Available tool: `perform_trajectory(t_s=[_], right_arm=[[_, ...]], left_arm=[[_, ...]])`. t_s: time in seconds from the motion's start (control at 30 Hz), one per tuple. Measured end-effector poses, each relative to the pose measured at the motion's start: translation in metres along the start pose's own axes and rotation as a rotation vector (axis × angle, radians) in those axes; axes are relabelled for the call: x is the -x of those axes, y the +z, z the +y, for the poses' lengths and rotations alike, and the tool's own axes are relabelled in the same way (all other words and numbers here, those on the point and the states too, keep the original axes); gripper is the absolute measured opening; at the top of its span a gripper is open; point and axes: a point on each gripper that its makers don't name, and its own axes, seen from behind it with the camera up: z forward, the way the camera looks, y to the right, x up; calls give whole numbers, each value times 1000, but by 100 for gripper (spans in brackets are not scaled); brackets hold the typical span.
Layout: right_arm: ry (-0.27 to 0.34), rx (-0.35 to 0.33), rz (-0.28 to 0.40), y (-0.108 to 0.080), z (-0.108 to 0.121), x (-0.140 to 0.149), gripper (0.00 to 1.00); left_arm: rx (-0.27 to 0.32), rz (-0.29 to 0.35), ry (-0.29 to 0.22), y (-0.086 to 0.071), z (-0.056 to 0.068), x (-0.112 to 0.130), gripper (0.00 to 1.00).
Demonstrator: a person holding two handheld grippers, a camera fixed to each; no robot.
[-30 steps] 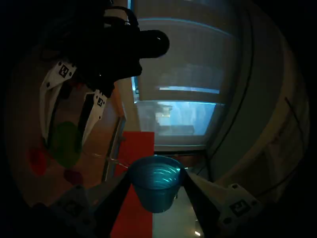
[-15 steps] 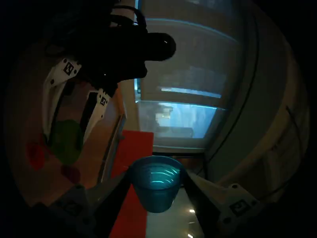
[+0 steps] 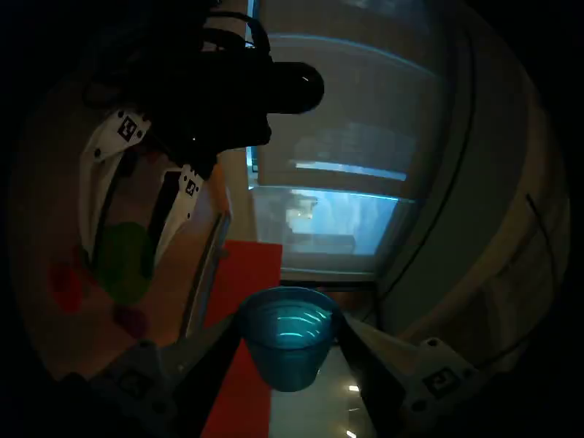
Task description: Pour water
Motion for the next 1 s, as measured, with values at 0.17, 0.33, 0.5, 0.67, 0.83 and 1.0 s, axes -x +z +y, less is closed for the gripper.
perform_trajectory(t_s=[0.17, 0.33, 0.5, 0.67, 0.83, 1.0], right_arm=[[75, -8, 4, -2, -3, 1, 91], [189, -11, 10, -4, -5, 0, 91], [320, -10, 18, -7, -7, -2, 91], [475, -12, 8, -10, -13, 0, 91], [641, -2, 6, -13, -17, 3, 91], [819, -15, -18, -13, -26, 10, 91]], left_arm=[[3, 0, 2, -1, 1, -1, 88], [3, 0, 6, -2, 2, -2, 88], [0, -2, 9, -2, 1, -4, 88], [-1, -1, 11, -3, 1, -5, 88], [-2, -3, 12, -4, 0, -5, 88], [-4, -5, 16, -5, -1, -5, 88]])
